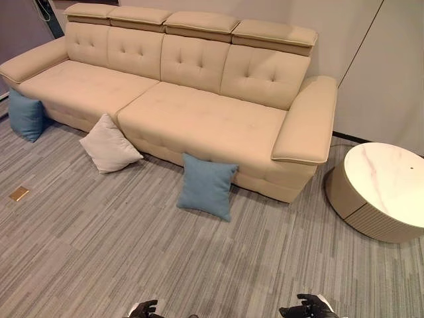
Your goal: Pick up all the scattered cushions and arrange them neatly on the sofa.
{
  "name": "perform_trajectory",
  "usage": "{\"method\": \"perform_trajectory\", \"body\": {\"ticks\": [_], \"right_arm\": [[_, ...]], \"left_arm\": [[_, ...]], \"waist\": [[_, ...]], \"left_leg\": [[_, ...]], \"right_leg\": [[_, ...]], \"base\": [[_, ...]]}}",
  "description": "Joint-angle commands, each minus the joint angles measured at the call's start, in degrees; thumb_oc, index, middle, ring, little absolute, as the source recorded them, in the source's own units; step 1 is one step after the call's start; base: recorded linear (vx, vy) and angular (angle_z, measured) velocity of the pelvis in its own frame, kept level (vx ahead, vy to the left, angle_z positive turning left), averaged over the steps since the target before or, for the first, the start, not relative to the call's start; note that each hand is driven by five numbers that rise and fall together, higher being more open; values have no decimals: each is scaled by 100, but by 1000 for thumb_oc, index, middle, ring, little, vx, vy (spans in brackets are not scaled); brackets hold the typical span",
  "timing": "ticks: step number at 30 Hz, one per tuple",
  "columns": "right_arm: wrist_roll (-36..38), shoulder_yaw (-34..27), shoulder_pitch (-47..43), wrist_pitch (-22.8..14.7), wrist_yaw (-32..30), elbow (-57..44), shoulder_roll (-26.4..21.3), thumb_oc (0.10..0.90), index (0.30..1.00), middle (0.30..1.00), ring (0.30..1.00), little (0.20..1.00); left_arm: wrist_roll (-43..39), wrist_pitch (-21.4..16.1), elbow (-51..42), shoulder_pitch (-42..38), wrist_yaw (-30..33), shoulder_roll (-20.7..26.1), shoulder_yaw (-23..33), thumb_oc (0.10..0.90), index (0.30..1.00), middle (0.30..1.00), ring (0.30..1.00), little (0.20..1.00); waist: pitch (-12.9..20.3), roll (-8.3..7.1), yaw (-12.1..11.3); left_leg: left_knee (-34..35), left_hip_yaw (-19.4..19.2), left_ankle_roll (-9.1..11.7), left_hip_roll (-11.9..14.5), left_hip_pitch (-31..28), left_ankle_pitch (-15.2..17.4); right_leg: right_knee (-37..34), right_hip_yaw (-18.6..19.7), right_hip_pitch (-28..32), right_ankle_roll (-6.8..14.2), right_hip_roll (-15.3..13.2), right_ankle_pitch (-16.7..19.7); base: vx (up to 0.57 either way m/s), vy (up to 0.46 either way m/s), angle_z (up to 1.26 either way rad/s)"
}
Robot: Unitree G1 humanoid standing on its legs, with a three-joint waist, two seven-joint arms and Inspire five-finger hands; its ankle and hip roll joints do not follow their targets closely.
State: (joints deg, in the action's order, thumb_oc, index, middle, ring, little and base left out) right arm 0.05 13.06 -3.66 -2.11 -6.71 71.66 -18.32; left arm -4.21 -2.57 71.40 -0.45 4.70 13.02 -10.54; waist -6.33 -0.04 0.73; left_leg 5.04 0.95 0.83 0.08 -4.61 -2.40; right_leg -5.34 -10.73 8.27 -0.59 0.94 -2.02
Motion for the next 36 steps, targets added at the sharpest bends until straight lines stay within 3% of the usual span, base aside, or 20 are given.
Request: {"method": "perform_trajectory", "body": {"ticks": [1,15,23,24,26,31,36], "right_arm": [[-5,55,-144,-79,-192,116,21,800,900,900,900,900],[107,-18,-97,-96,-241,133,-28,800,900,900,900,900],[153,-93,-94,-126,-294,125,-79,800,900,900,900,900],[152,-103,-103,-126,-318,129,-96,800,900,900,900,900],[177,-106,-105,-108,-325,133,-89,800,900,900,900,900],[200,-132,-49,-62,-341,133,-47,800,900,900,900,900],[36,-3,-75,-30,-344,175,119,800,900,900,900,900]], "left_arm": [[97,-163,232,-284,127,37,0,800,900,900,900,900],[-123,-165,203,-341,192,24,47,800,900,900,900,900],[-192,-175,172,-439,182,12,3,800,900,900,900,900],[-204,-165,181,-450,188,-15,-24,800,900,900,900,900],[-243,-167,179,-453,191,-38,-18,800,900,900,900,900],[-207,-142,220,-417,222,-35,15,800,900,900,900,900],[-287,-128,306,-289,199,7,202,800,900,900,900,900]], "waist": [[29,-149,-128],[-102,-151,-99],[-281,-226,-91],[-349,-287,-97],[-391,-328,-96],[-329,-355,-103],[-207,-420,-181]], "left_leg": [[-4,-121,242,100,-32,366],[-78,-48,324,215,-29,341],[-781,-43,426,199,516,405],[-1196,-147,441,149,742,478],[-1350,-365,415,162,898,481],[-994,-949,287,280,1019,359],[-872,-831,131,130,849,501]], "right_leg": [[34,-101,-237,614,-389,-3],[81,-189,-179,473,-289,-140],[204,-420,-266,355,-340,-238],[196,-502,-244,328,-387,-240],[171,-583,-221,322,-439,-247],[135,-805,-142,387,-484,-299],[315,-698,-127,478,-561,-327]], "base": [[0,0,0],[16,-53,2],[-21,-45,31],[5,-17,48],[15,9,32],[69,72,57],[147,148,0]]}}
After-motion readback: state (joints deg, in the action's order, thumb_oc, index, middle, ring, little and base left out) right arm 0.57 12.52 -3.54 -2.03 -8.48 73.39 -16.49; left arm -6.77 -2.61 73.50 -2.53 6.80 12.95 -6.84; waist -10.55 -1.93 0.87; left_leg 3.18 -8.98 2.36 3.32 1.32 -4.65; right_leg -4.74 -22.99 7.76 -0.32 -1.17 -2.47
